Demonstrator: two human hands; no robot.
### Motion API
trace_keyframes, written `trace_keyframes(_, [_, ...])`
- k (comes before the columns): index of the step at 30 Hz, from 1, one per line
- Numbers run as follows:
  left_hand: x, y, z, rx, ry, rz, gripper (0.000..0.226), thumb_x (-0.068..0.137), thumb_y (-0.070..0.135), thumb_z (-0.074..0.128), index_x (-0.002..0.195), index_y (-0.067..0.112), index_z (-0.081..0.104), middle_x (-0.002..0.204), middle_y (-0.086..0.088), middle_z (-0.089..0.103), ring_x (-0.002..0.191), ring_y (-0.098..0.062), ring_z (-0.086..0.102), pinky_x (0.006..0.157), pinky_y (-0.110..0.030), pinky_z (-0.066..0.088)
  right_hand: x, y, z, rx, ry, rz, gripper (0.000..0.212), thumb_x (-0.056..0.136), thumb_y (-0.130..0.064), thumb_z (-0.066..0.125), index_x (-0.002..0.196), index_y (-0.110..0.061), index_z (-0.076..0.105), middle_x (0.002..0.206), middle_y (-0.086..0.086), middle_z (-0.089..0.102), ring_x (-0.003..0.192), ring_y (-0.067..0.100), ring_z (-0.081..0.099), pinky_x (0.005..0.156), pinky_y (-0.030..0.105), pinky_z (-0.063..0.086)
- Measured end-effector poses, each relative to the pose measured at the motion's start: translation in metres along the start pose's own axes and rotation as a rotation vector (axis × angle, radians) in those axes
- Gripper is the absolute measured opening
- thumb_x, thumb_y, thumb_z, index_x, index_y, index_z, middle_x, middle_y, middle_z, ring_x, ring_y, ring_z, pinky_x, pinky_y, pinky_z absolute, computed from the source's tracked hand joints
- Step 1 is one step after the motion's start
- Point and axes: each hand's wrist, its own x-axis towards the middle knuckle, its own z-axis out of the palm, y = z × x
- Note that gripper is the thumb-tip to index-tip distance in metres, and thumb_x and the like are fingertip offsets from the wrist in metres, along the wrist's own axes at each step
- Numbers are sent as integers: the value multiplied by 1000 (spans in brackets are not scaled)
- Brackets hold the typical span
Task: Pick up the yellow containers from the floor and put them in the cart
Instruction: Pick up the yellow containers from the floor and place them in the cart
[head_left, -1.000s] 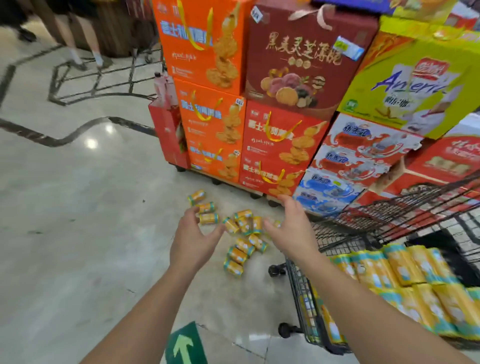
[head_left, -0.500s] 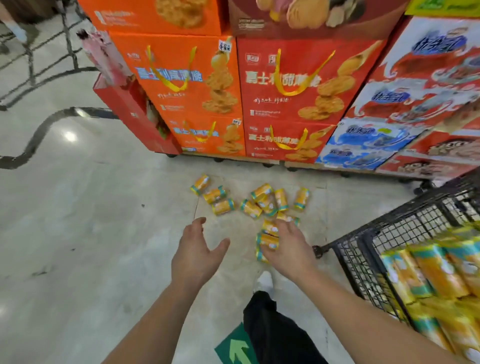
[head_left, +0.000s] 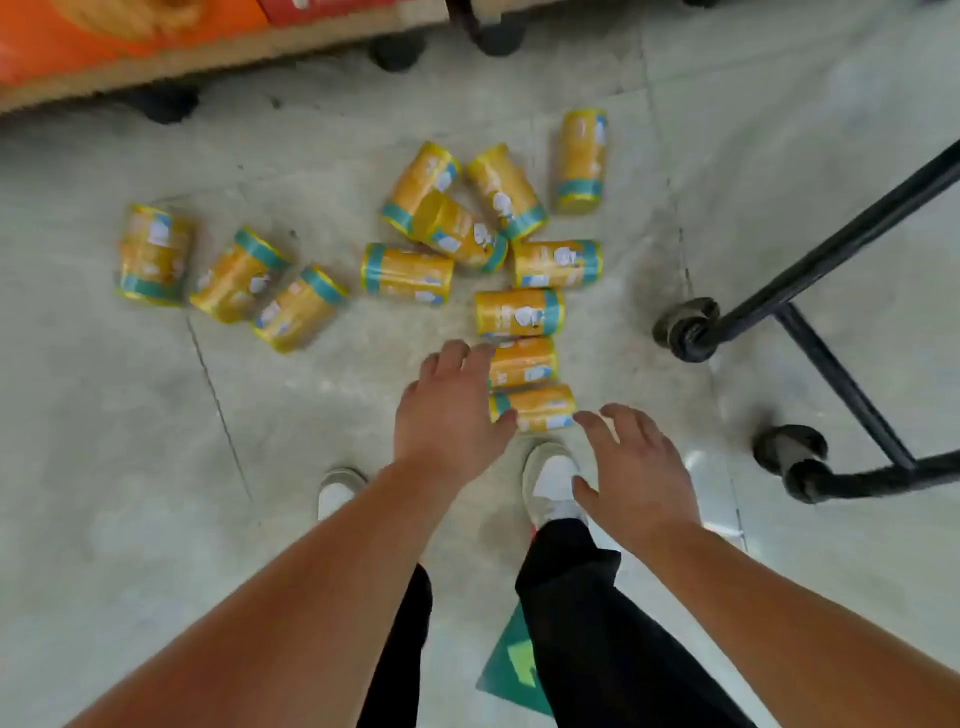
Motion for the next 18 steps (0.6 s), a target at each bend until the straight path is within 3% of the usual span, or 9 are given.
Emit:
trace_keyframes(4, [81,-33,88,39,-26,105,64,81,34,67,138,26,41,135,-4,41,126,-27,41,95,-43,46,54,15,94,-40,35,-74,82,60,-27,85,135,-21,54,139,12,52,129,36,49,103,52,44])
trace_keyframes(8, [123,-57,149,163,-35,235,72,76,32,70,140,23,40,140,-5,41,124,-30,44,101,-43,41,93,22,160,-121,102,-216,88,61,-19,84,140,-27,46,142,8,50,132,31,47,110,52,36])
trace_keyframes(13, [138,-63,173,340,119,280,77,66,32,77,136,22,45,128,-9,47,111,-32,49,82,-44,47,111,22,191,-107,240,-206,60,80,-20,62,137,-31,47,134,1,53,127,29,49,112,52,32])
trace_keyframes(18, [131,-58,155,334,18,176,76,66,38,78,134,27,46,124,-3,42,109,-28,46,72,-40,46,100,22,181,-71,248,-141,50,75,-23,68,122,-30,57,115,-2,59,109,28,56,98,47,44])
